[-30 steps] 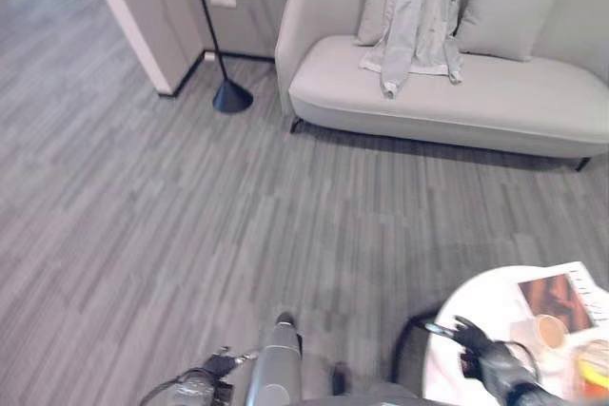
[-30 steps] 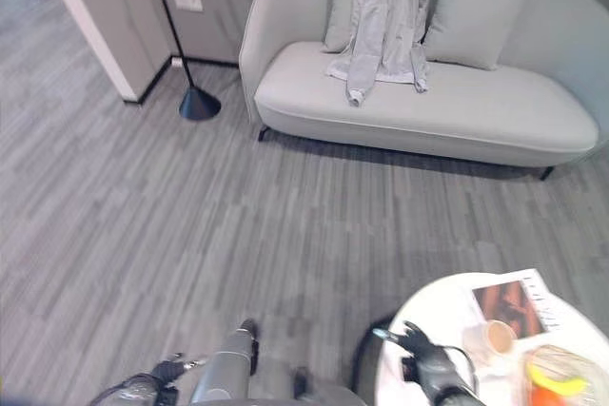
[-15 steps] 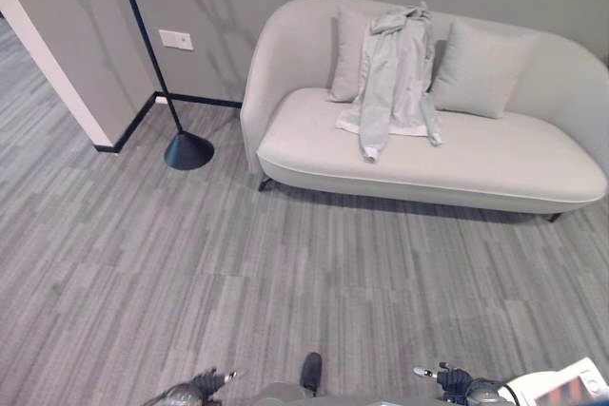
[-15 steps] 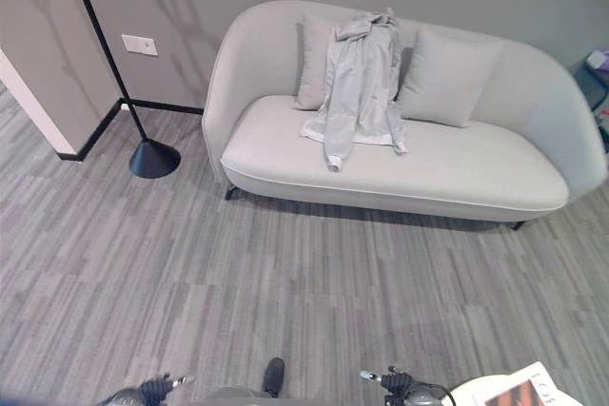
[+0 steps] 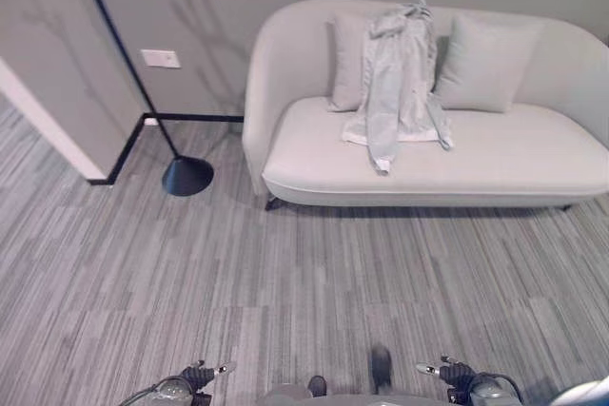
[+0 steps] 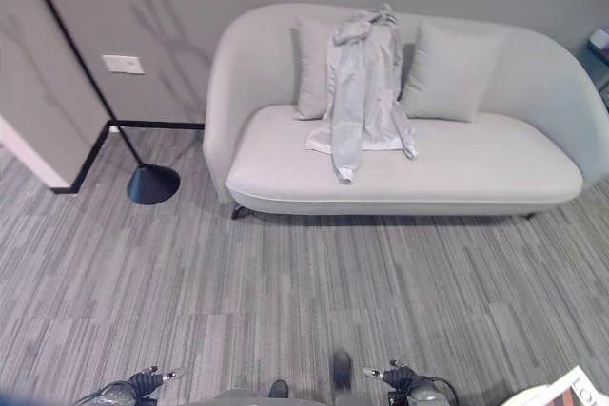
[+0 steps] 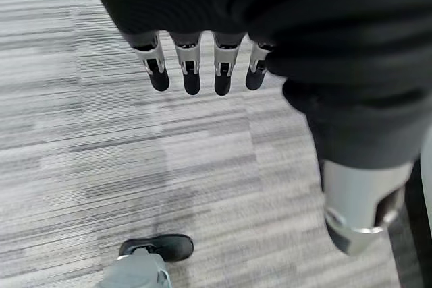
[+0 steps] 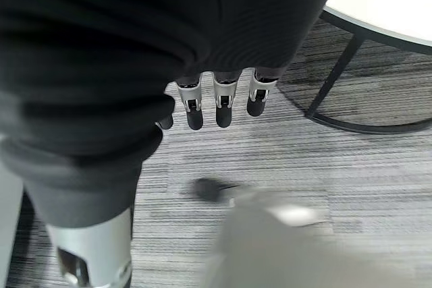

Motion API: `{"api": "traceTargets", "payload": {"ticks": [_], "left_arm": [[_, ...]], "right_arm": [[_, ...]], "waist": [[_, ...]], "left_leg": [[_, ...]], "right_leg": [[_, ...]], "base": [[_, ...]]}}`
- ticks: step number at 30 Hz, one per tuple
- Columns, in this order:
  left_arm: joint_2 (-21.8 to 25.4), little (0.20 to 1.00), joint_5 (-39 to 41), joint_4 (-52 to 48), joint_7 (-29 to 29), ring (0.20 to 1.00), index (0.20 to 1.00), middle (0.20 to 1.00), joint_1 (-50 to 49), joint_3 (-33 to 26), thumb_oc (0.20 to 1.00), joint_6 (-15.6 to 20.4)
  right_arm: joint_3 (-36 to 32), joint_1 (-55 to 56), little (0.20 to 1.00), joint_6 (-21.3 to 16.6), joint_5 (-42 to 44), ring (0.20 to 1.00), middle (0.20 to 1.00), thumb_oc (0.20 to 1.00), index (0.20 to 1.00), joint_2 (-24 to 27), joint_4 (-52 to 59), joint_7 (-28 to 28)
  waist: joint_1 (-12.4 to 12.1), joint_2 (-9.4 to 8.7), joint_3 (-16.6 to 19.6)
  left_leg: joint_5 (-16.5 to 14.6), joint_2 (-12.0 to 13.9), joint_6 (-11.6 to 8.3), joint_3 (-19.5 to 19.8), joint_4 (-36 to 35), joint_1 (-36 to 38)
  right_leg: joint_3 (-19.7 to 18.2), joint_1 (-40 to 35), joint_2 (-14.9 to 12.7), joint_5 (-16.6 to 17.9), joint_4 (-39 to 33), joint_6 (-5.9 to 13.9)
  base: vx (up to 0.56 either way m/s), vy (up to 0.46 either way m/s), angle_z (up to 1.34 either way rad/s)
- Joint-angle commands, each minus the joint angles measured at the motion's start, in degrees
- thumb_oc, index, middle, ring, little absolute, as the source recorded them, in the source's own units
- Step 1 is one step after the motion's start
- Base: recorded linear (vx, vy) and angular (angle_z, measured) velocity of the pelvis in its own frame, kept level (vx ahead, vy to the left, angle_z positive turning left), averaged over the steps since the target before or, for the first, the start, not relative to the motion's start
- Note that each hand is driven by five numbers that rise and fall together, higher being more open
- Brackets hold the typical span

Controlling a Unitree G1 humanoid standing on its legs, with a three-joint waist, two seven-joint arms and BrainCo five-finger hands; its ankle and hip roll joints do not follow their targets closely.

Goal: Hang the clothes on the sofa on the clothes rack.

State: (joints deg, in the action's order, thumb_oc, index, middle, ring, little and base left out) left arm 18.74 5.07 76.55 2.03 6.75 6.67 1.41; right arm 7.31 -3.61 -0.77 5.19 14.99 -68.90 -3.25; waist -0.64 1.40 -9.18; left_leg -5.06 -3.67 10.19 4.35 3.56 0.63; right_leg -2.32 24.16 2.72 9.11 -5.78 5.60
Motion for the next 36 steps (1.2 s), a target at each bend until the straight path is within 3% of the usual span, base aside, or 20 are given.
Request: {"api": "traceTargets", "payload": {"ticks": [1, 9, 12, 14, 16, 17, 18, 20, 21, 22, 23, 24, 25, 27, 30, 31, 36], "left_arm": [[0.6, 1.0, -1.0, -2.1, -0.6, 1.0, 1.0, 1.0, -0.7, 1.7, 1.0, 1.3], [-0.9, 1.0, -1.5, -2.8, -0.3, 1.0, 1.0, 1.0, -2.2, 0.5, 1.0, 1.0], [-1.0, 1.0, -1.5, -3.4, -0.1, 1.0, 1.0, 1.0, -2.7, 0.2, 1.0, 0.9], [-0.9, 1.0, -1.6, -4.3, 0.3, 1.0, 1.0, 1.0, -3.6, 0.0, 1.0, 0.6], [-0.8, 1.0, -1.0, -5.3, 0.4, 1.0, 1.0, 1.0, -3.3, 0.3, 1.0, 0.6], [-0.8, 1.0, -1.0, -5.3, 0.4, 1.0, 1.0, 1.0, -3.3, 0.4, 1.0, 0.6], [-0.4, 1.0, -0.6, -5.5, 0.0, 1.0, 1.0, 1.0, -2.2, 0.7, 1.0, 0.9], [0.1, 1.0, 0.1, -6.1, 0.0, 1.0, 1.0, 1.0, -1.4, 0.5, 1.0, 1.0], [0.1, 1.0, 0.1, -6.1, 0.0, 1.0, 1.0, 1.0, -1.4, 0.5, 1.0, 1.0], [0.2, 1.0, 0.4, -6.2, 0.3, 1.0, 1.0, 1.0, -1.6, 0.3, 1.0, 1.1], [0.1, 1.0, 0.4, -6.0, 0.4, 1.0, 1.0, 1.0, -1.7, 0.2, 1.0, 1.1], [0.1, 1.0, 0.4, -6.0, 0.4, 1.0, 1.0, 1.0, -1.7, 0.2, 1.0, 1.1], [0.1, 1.0, 0.1, -5.5, 0.6, 1.0, 1.0, 1.0, -1.6, -0.3, 1.0, 0.9], [0.3, 1.0, -0.2, -5.5, 0.7, 1.0, 1.0, 1.0, -1.6, -0.1, 1.0, 0.8], [0.8, 1.0, -1.1, -4.5, 1.3, 1.0, 1.0, 1.0, -1.9, -0.9, 1.0, 0.3], [0.7, 1.0, -1.7, -3.2, 1.0, 1.0, 1.0, 1.0, -2.1, -1.0, 1.0, 0.5], [0.9, 1.0, -1.9, -1.4, 0.3, 1.0, 1.0, 1.0, -2.1, -1.7, 1.0, 0.6]], "right_arm": [[-2.6, -2.7, 1.0, -0.2, -0.9, 1.0, 1.0, 1.0, 1.0, 1.8, -5.6, 0.3], [-3.1, -1.7, 1.0, -1.0, -0.5, 1.0, 1.0, 1.0, 1.0, 3.2, -4.1, 0.6], [-3.3, -1.2, 1.0, -1.1, -0.6, 1.0, 1.0, 1.0, 1.0, 3.5, -3.6, 0.5], [-3.3, -0.4, 1.0, -1.3, -0.7, 1.0, 1.0, 1.0, 1.0, 4.2, -3.0, 0.6], [-3.6, -0.4, 1.0, -1.2, 0.1, 1.0, 1.0, 1.0, 1.0, 4.9, -2.4, 1.2], [-3.6, -0.4, 1.0, -1.2, 0.1, 1.0, 1.0, 1.0, 1.0, 4.9, -2.4, 1.2], [-3.2, -1.8, 1.0, -1.2, 0.7, 1.0, 1.0, 1.0, 1.0, 5.7, -2.8, 1.9], [-3.2, -2.7, 1.0, -1.1, 0.8, 1.0, 1.0, 1.0, 1.0, 6.0, -2.9, 2.1], [-3.2, -2.7, 1.0, -1.2, 0.8, 1.0, 1.0, 1.0, 1.0, 6.0, -2.9, 2.1], [-3.5, -2.5, 1.0, -1.2, 1.0, 1.0, 1.0, 1.0, 1.0, 5.9, -2.6, 2.0], [-3.5, -2.5, 1.0, -1.1, 0.9, 1.0, 1.0, 1.0, 1.0, 5.8, -2.6, 2.0], [-3.6, -2.5, 1.0, -1.1, 0.9, 1.0, 1.0, 1.0, 1.0, 5.8, -2.6, 2.0], [-3.5, -2.7, 1.0, -1.0, 0.9, 1.0, 1.0, 1.0, 1.0, 5.3, -2.3, 1.9], [-3.5, -3.0, 1.0, -1.1, 1.3, 1.0, 1.0, 1.0, 1.0, 4.9, -1.5, 1.9], [-3.1, -3.9, 1.0, -1.1, 1.5, 1.0, 1.0, 1.0, 1.0, 4.2, -0.6, 1.5], [-2.4, -4.1, 1.0, -1.1, 1.1, 1.0, 1.0, 1.0, 1.0, 3.6, -0.7, 1.3], [-1.0, -4.9, 1.0, -1.0, 0.0, 1.0, 1.0, 1.0, 1.0, 2.7, -2.2, 0.8]], "waist": [[-1.4, -0.99, 1.1], [-0.6, -0.7, 5.2], [-0.6, -0.68, 5.7], [-0.8, -1.82, 5.8], [-1.8, -4.66, 3.1], [-1.6, -4.57, 3.1], [-2.6, -5.84, 0.2], [-4.2, -5.8, -1.4], [-4.3, -5.64, -1.6], [-5.9, -5.19, -1.7], [-6.7, -4.67, -1.6], [-6.8, -4.68, -2.0], [-8.5, -3.43, -1.4], [-10.0, -2.75, -1.8], [-11.2, -2.39, -0.5], [-11.3, -2.2, 1.3], [-11.7, -5.17, 4.9]], "left_leg": [[3.6, 2.9, -8.96, 1.8, -8.6, 5.3], [7.0, 10.4, -8.59, 1.8, -8.6, 7.0], [7.8, 11.9, -8.52, 1.2, -8.6, 7.9], [8.6, 13.3, -8.11, 0.0, -2.6, 6.6], [7.0, 12.1, -7.17, 0.0, 11.5, -1.7], [6.7, 12.1, -7.18, 0.3, 12.2, -2.2], [5.2, 10.8, -6.9, 0.3, 19.7, -8.0], [4.4, 7.6, -7.2, 0.4, 19.3, -13.1], [4.0, 7.7, -7.2, 0.4, 19.7, -13.0], [4.5, 4.7, -8.28, 0.4, 13.3, -14.8], [5.4, 3.4, -8.95, 0.2, 8.6, -14.8], [5.4, 3.4, -8.93, 0.1, 8.2, -14.2], [8.1, 0.7, -9.72, -1.1, -1.4, -16.4], [9.0, -0.9, -10.1, -4.7, -8.5, -19.1], [7.9, -1.6, -10.34, -4.5, -8.6, -18.2], [9.4, -1.4, -10.32, -3.5, -8.6, -15.7], [8.4, -2.1, -9.89, -4.0, -8.6, -12.1]], "right_leg": [[2.1, -8.1, -2.9, -2.2, 0.8, -4.07], [1.5, -11.2, -1.2, -0.3, 0.8, -3.09], [1.6, -12.1, -0.8, -0.4, 0.8, -2.98], [1.5, -14.3, -1.1, -0.5, 0.8, -3.05], [1.5, -16.2, -3.1, 0.4, 0.8, -3.49], [1.6, -16.0, -3.1, 0.5, 0.8, -3.48], [1.7, -17.7, -3.7, 0.1, 0.8, -4.16], [1.5, -19.1, -3.1, -0.9, 0.8, -4.36], [1.4, -19.3, -3.0, -1.0, 0.8, -4.37], [1.1, -20.3, -1.8, -1.8, 0.8, -4.4], [0.8, -21.0, -0.9, -2.3, 0.8, -4.27], [0.6, -21.4, -1.0, -2.4, 0.8, -4.27], [0.3, -22.6, 1.3, -3.3, 0.8, -4.43], [0.1, -24.6, 2.4, -4.4, 0.8, -4.5], [-0.7, -26.9, 3.2, -4.9, 0.8, -4.58], [-1.6, -27.4, 2.9, -4.3, 0.8, -4.78], [-1.0, -30.5, -1.3, -2.6, 0.9, -5.21]], "base": [[0.46, -0.301, 1.1], [0.3, -0.227, 0.46], [0.21, -0.17, 0.31], [0.19, -0.25, -0.14], [0.02, -0.264, 0.2], [-0.06, -0.26, 0.28], [-0.02, -0.187, 0.2], [0.03, -0.144, 0.15], [0.14, -0.05, -0.09], [0.2, -0.013, -0.44], [0.2, -0.015, -0.36], [0.25, 0.022, -0.17], [0.26, 0.024, -0.02], [0.26, 0.022, -0.13], [0.36, 0.082, -0.29], [0.41, 0.175, -0.69], [0.31, 0.202, -0.8]]}}
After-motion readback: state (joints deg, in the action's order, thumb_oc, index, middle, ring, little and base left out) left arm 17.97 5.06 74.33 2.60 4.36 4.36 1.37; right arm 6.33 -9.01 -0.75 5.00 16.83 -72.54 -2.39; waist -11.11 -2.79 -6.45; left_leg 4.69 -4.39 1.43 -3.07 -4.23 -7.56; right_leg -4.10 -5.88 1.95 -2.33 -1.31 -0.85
